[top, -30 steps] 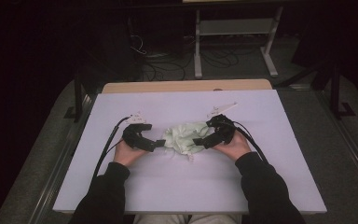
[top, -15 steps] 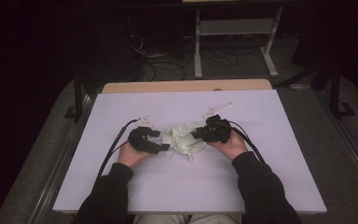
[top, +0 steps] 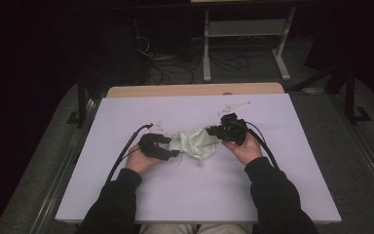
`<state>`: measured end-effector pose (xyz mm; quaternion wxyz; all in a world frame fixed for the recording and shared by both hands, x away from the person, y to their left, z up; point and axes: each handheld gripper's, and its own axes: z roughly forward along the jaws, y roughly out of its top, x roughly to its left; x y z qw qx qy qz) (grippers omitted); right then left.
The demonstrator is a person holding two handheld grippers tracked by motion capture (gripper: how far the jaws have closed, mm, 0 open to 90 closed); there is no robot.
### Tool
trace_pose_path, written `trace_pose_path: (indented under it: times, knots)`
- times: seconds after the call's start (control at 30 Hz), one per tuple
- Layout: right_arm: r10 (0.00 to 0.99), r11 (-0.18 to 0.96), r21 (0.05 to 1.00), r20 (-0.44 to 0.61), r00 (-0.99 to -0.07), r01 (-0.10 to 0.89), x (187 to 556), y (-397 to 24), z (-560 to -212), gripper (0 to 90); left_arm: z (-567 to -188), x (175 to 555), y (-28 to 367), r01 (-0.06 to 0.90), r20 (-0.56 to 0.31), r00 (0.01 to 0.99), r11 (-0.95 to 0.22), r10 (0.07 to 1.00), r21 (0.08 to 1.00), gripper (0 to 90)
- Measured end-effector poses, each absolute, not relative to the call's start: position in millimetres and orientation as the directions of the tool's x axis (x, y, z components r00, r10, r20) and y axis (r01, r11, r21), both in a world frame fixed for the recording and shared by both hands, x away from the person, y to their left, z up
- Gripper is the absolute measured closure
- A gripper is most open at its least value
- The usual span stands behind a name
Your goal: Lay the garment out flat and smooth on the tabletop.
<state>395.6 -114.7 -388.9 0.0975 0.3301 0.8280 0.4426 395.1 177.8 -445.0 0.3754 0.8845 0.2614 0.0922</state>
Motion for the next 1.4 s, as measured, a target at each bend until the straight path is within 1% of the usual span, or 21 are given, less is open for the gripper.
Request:
trace_pose_path:
  times: [0.07,0.1,0.17,0.2,0.23,0.27,0.3,0.4,0.47,0.53,0.7,0.77,0.83,0.87,0.93,1.0,1.03,1.07,1.1,1.23,1.4]
  knots:
    - [0.641,0.364,0.806,0.148,-0.753,0.468,397,-119,-386,86.5,-445,396,173,0.386,0.008,0.843,-0.615,0.538,0.688,48.0]
    - [0.649,0.352,0.810,0.150,-0.746,0.469,397,-120,-384,86.4,-445,396,170,0.376,0.034,0.844,-0.635,0.535,0.675,60.1]
    - [0.662,0.332,0.817,0.155,-0.733,0.472,397,-126,-380,86.5,-443,396,168,0.360,0.050,0.849,-0.645,0.526,0.674,72.8]
    - [0.665,0.329,0.817,0.156,-0.730,0.473,397,-127,-379,86.5,-442,396,167,0.356,0.051,0.852,-0.648,0.521,0.674,77.4]
    - [0.665,0.329,0.817,0.156,-0.730,0.473,397,-127,-379,86.5,-440,396,167,0.353,0.049,0.854,-0.646,0.517,0.677,77.4]
    - [0.668,0.322,0.815,0.164,-0.726,0.481,396,-131,-377,86.5,-438,396,168,0.352,0.041,0.858,-0.644,0.512,0.679,82.4]
    - [0.670,0.321,0.815,0.164,-0.724,0.482,396,-133,-375,86.5,-432,396,171,0.351,0.022,0.865,-0.635,0.502,0.688,83.6]
    - [0.677,0.319,0.818,0.157,-0.719,0.479,394,-140,-369,86.5,-422,396,177,0.352,0.002,0.870,-0.625,0.492,0.696,85.0]
    - [0.680,0.317,0.820,0.153,-0.717,0.476,392,-142,-367,86.5,-418,397,179,0.349,0.004,0.872,-0.627,0.490,0.696,85.2]
    - [0.689,0.306,0.827,0.150,-0.709,0.472,388,-152,-358,86.7,-412,398,184,0.354,-0.006,0.871,-0.620,0.491,0.701,85.5]
    - [0.702,0.291,0.830,0.154,-0.696,0.476,382,-166,-349,86.7,-402,403,200,0.390,-0.069,0.865,-0.579,0.498,0.716,85.6]
    - [0.703,0.273,0.830,0.173,-0.690,0.486,377,-176,-345,86.9,-399,405,204,0.407,-0.093,0.857,-0.555,0.508,0.726,85.7]
    - [0.699,0.260,0.832,0.188,-0.690,0.490,373,-180,-344,86.9,-398,408,208,0.420,-0.093,0.845,-0.546,0.527,0.725,85.6]
    - [0.695,0.259,0.833,0.191,-0.693,0.490,371,-181,-345,86.9,-398,412,209,0.441,-0.096,0.830,-0.542,0.549,0.715,85.6]
    - [0.695,0.259,0.832,0.192,-0.693,0.491,369,-182,-347,86.9,-399,414,209,0.447,-0.092,0.824,-0.543,0.559,0.711,85.6]
    - [0.696,0.261,0.823,0.202,-0.689,0.505,366,-183,-355,86.9,-401,419,210,0.459,-0.086,0.812,-0.540,0.577,0.706,85.5]
    - [0.697,0.258,0.821,0.206,-0.687,0.509,365,-183,-359,86.9,-404,422,209,0.478,-0.087,0.793,-0.527,0.603,0.703,85.5]
    - [0.697,0.258,0.821,0.206,-0.687,0.509,365,-183,-359,86.9,-404,422,209,0.478,-0.087,0.793,-0.527,0.603,0.703,85.4]
    - [0.699,0.249,0.815,0.223,-0.680,0.523,366,-184,-367,86.9,-407,426,209,0.501,-0.091,0.772,-0.514,0.629,0.696,85.2]
    - [0.697,0.227,0.806,0.258,-0.670,0.546,368,-186,-382,86.9,-411,430,208,0.524,-0.091,0.747,-0.499,0.658,0.691,84.0]
    - [0.702,0.197,0.795,0.293,-0.649,0.573,372,-189,-388,86.9,-419,435,207,0.558,-0.112,0.712,-0.462,0.693,0.689,83.4]
